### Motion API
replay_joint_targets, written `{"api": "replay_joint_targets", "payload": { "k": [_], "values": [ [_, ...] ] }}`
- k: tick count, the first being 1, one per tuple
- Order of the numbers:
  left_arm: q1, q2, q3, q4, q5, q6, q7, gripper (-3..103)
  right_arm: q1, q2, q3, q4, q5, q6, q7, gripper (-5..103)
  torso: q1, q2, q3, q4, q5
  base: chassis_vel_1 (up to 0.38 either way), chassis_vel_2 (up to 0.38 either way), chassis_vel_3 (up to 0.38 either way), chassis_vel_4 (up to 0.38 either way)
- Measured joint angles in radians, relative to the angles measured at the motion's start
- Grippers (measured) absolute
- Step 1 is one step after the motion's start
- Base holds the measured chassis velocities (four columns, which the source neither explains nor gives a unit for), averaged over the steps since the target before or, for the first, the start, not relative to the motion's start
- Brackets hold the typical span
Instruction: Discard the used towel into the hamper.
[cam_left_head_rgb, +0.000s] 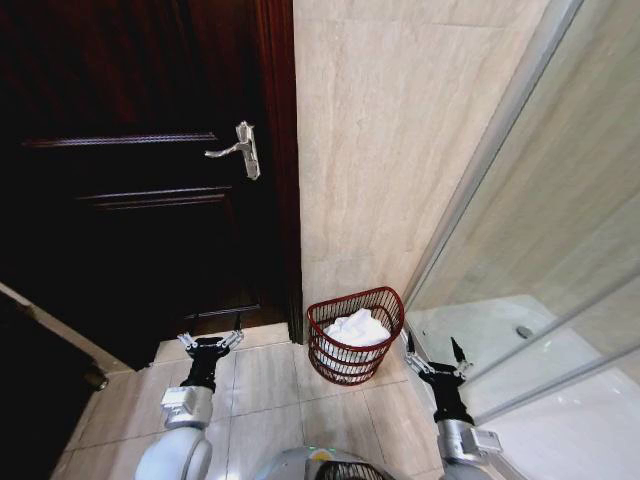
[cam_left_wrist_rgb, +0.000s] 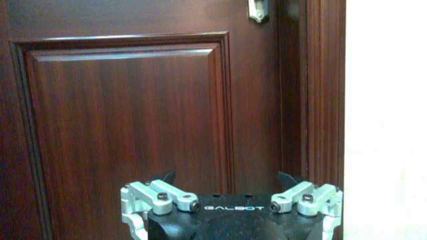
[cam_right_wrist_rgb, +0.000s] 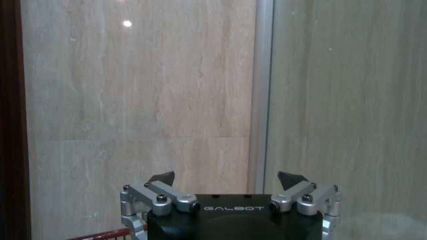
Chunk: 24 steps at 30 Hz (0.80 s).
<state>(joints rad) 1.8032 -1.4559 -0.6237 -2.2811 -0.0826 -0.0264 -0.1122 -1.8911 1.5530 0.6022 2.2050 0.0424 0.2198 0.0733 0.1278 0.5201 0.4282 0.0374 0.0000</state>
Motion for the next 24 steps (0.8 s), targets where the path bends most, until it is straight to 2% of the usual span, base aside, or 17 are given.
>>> {"api": "replay_joint_targets", "payload": {
  "k": [10, 24],
  "values": [
    [-0.008, 0.005, 0.008, 0.014, 0.0, -0.023, -0.002, 100, -0.013, 0.002, -0.022, 0.018, -0.02, -0.003, 0.015, 100, 0.0, 0.0, 0.0, 0.0001, 0.0, 0.012, -0.007, -0.007, 0.006],
    [-0.001, 0.006, 0.011, 0.011, 0.009, -0.045, 0.003, 100, -0.032, 0.006, -0.072, 0.028, -0.058, 0.021, 0.047, 100, 0.0, 0.0, 0.0, 0.0, 0.0, 0.061, -0.072, -0.063, 0.056]
  ]
}}
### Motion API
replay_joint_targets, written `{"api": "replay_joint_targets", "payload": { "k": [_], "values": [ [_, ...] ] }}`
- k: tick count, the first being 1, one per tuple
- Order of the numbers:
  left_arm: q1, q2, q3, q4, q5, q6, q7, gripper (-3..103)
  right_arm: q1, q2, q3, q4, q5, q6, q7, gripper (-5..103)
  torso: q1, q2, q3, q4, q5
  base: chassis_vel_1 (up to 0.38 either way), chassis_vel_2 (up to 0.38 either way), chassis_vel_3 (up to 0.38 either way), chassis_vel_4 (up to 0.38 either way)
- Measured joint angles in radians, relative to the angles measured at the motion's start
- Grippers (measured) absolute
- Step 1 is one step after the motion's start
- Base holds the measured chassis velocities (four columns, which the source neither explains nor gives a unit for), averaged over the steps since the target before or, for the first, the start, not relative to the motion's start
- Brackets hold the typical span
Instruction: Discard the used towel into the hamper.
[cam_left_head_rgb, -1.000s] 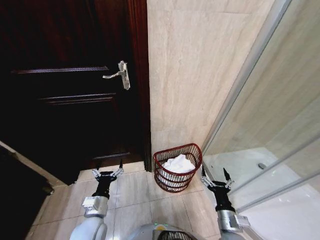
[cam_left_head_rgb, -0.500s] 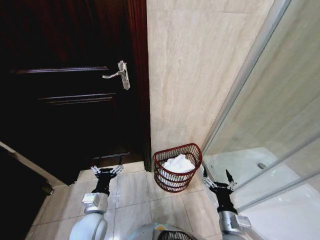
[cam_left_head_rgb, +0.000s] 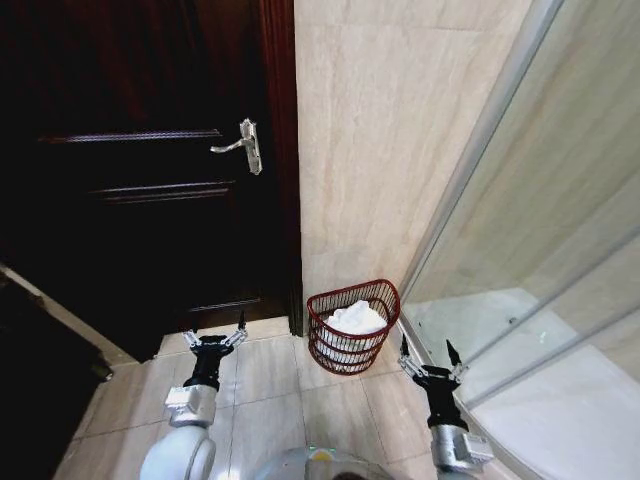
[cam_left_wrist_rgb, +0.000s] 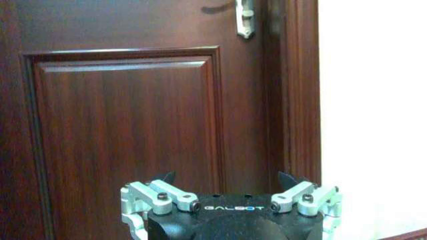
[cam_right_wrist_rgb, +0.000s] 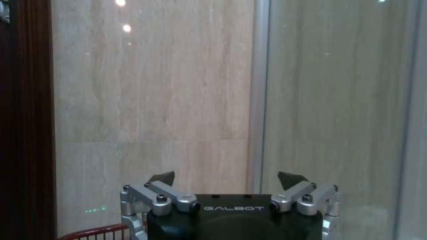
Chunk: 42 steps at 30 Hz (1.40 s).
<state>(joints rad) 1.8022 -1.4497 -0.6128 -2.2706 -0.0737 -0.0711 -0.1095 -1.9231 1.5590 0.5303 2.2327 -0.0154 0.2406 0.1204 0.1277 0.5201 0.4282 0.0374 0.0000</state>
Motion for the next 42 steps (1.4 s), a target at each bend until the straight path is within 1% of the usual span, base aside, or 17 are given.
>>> {"api": "replay_joint_targets", "payload": {
  "k": [14, 17, 23, 39, 42],
  "values": [
    [-0.006, 0.008, -0.001, 0.029, 0.0, -0.02, 0.011, 100, -0.009, 0.005, -0.025, -0.014, -0.023, 0.017, 0.012, 100, 0.0, 0.0, 0.0, -0.0001, 0.0, -0.02, -0.096, -0.093, -0.024],
    [-0.007, 0.012, -0.001, 0.043, -0.003, -0.031, 0.027, 100, -0.009, 0.008, -0.029, -0.018, -0.024, 0.018, 0.015, 100, 0.0, 0.0, 0.0, 0.0, 0.0, -0.019, -0.127, -0.117, -0.016],
    [-0.007, 0.015, 0.01, 0.056, -0.01, -0.04, 0.04, 100, -0.013, 0.01, -0.039, -0.02, -0.031, 0.02, 0.027, 100, 0.0, 0.0, 0.0, 0.0001, 0.0, -0.025, -0.099, -0.105, -0.018],
    [-0.024, 0.02, 0.03, 0.075, -0.01, -0.046, 0.037, 100, -0.022, 0.013, -0.057, -0.027, -0.052, 0.026, 0.034, 100, 0.0, 0.0, 0.0, 0.0, 0.0, 0.021, -0.126, -0.135, 0.027],
    [-0.024, 0.019, 0.038, 0.08, -0.01, -0.057, 0.036, 100, -0.027, 0.01, -0.067, -0.037, -0.05, 0.048, 0.037, 100, 0.0, 0.0, 0.0, 0.0002, -0.0001, 0.098, -0.088, -0.083, 0.075]
  ]
}}
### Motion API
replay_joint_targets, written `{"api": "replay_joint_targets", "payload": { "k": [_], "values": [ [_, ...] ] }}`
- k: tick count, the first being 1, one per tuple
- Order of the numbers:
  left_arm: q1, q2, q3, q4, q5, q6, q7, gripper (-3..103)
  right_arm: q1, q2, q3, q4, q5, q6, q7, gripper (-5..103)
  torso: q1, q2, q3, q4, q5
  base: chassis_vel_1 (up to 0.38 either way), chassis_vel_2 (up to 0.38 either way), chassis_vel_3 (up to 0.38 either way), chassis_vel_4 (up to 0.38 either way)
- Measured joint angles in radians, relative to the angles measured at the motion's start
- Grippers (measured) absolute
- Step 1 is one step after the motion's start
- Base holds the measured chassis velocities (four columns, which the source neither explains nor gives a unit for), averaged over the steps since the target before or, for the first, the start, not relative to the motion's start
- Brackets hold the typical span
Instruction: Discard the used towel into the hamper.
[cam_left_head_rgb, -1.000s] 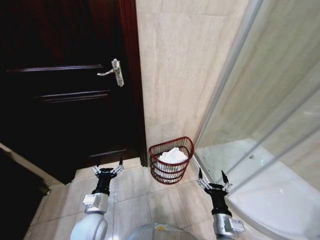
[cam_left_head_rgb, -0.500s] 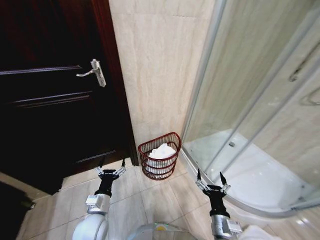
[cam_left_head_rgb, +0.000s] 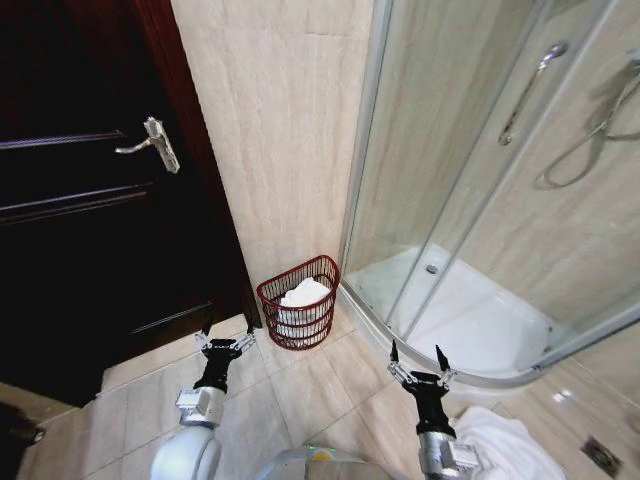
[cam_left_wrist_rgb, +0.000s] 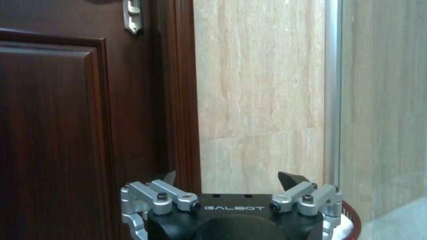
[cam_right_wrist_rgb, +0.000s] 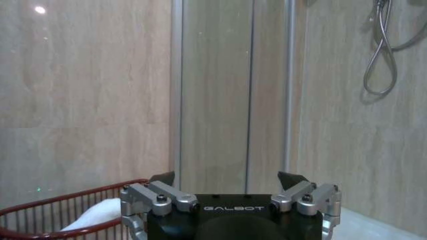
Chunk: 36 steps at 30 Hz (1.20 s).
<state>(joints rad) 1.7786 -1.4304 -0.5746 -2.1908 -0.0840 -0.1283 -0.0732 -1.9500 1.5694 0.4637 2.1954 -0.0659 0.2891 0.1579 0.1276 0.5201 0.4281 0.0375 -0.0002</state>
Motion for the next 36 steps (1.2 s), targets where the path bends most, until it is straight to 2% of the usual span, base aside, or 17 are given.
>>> {"api": "replay_joint_targets", "payload": {
  "k": [17, 28, 36],
  "values": [
    [0.014, -0.001, 0.005, -0.001, 0.005, -0.019, 0.0, 100, -0.023, -0.012, -0.015, -0.015, -0.013, 0.017, 0.001, 100, 0.001, 0.0, 0.0, -0.0002, 0.0001, 0.014, -0.016, -0.011, 0.021],
    [0.033, -0.006, -0.027, -0.007, -0.016, -0.049, -0.004, 100, -0.029, -0.007, -0.027, -0.006, -0.02, 0.022, 0.017, 100, 0.0, 0.0, 0.0, -0.0001, 0.0003, 0.062, -0.165, -0.073, 0.16],
    [0.028, -0.009, -0.018, -0.001, -0.016, -0.056, -0.003, 100, -0.024, -0.009, -0.024, -0.013, -0.017, 0.025, 0.017, 100, 0.0, 0.0, 0.0, -0.0002, 0.0001, -0.015, -0.159, 0.023, 0.171]
  ]
}}
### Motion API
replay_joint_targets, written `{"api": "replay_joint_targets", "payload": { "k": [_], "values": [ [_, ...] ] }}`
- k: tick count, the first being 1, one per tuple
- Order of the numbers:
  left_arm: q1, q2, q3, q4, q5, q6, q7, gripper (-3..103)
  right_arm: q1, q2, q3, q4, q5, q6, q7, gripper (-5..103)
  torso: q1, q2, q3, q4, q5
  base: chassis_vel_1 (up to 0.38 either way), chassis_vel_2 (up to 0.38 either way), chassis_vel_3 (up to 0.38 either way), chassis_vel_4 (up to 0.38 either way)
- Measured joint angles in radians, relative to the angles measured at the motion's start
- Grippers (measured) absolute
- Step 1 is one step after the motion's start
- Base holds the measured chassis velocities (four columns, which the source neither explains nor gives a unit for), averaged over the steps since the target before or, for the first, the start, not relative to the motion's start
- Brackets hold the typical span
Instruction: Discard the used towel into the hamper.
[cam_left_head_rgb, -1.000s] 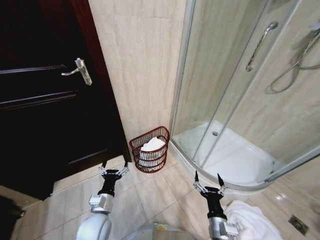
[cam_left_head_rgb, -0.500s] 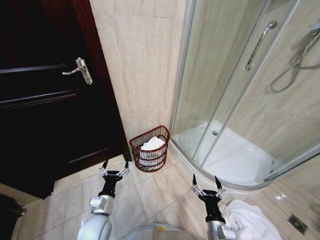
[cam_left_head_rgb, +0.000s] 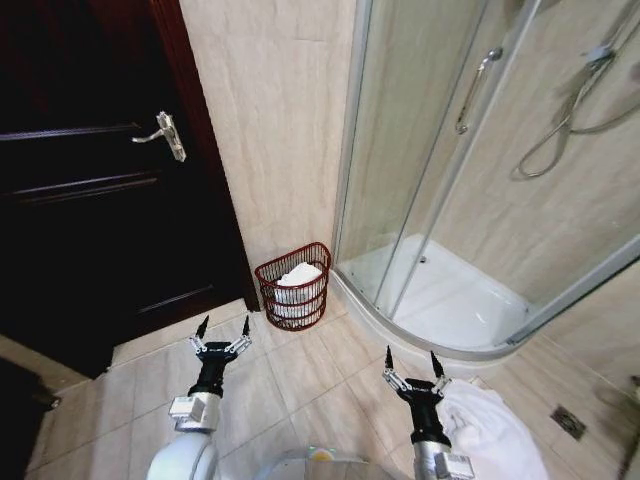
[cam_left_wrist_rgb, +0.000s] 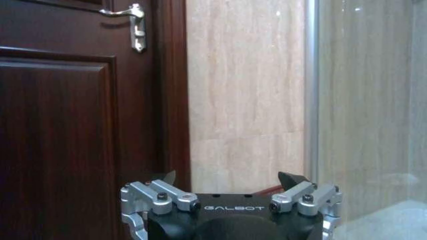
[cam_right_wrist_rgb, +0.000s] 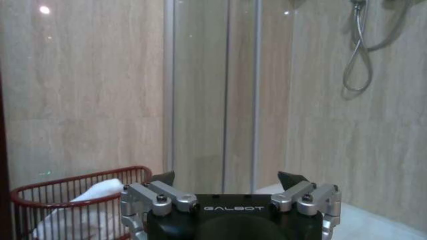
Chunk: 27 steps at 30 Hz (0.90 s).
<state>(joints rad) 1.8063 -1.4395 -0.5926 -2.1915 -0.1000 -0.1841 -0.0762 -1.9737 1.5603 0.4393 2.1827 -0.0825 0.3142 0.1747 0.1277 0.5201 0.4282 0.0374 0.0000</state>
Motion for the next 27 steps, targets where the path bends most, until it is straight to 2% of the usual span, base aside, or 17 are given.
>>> {"api": "replay_joint_targets", "payload": {
  "k": [13, 27],
  "values": [
    [-0.003, -0.001, 0.009, 0.002, 0.006, -0.005, 0.003, 100, 0.005, -0.001, 0.004, -0.005, 0.004, 0.012, 0.0, 100, 0.0, 0.0, 0.0, 0.0002, 0.0006, -0.145, -0.242, 0.152, 0.239],
    [0.005, -0.001, 0.011, 0.005, 0.009, -0.02, 0.003, 100, -0.002, 0.0, 0.002, 0.002, 0.02, 0.014, 0.001, 100, 0.0, 0.0, 0.0, 0.0, -0.0001, 0.004, -0.1, -0.007, 0.104]
  ]
}}
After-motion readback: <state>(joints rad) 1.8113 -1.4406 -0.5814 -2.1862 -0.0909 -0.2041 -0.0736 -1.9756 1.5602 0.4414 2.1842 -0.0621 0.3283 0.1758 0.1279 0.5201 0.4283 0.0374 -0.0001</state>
